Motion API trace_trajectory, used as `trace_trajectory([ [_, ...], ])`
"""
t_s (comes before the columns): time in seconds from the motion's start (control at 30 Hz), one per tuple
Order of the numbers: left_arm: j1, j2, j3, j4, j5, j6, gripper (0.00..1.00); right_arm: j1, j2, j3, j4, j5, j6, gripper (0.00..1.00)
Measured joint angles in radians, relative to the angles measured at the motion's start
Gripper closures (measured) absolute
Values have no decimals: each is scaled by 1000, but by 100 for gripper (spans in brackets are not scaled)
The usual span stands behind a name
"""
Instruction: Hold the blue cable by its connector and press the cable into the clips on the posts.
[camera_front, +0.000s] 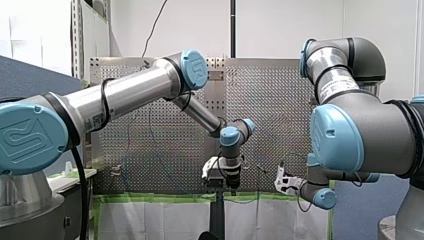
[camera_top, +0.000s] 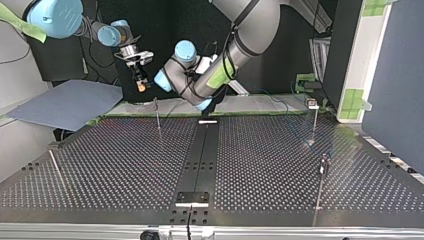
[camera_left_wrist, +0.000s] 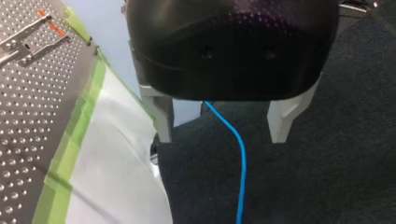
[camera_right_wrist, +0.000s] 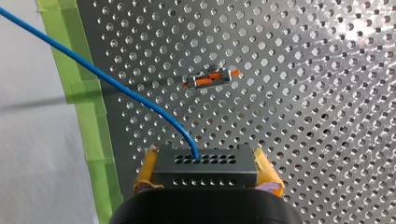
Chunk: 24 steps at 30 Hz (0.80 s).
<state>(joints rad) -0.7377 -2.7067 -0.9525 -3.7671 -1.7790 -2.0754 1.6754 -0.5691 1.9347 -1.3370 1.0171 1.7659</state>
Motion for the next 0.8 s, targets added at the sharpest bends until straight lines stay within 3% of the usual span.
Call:
trace_trajectory([
  [0.3,11,0,6,-38,0,-9,1,6,0,-2,1,0,0,100],
  [0.8,19,-1,18,19,0,-57,1,11,0,-4,1,0,0,100],
])
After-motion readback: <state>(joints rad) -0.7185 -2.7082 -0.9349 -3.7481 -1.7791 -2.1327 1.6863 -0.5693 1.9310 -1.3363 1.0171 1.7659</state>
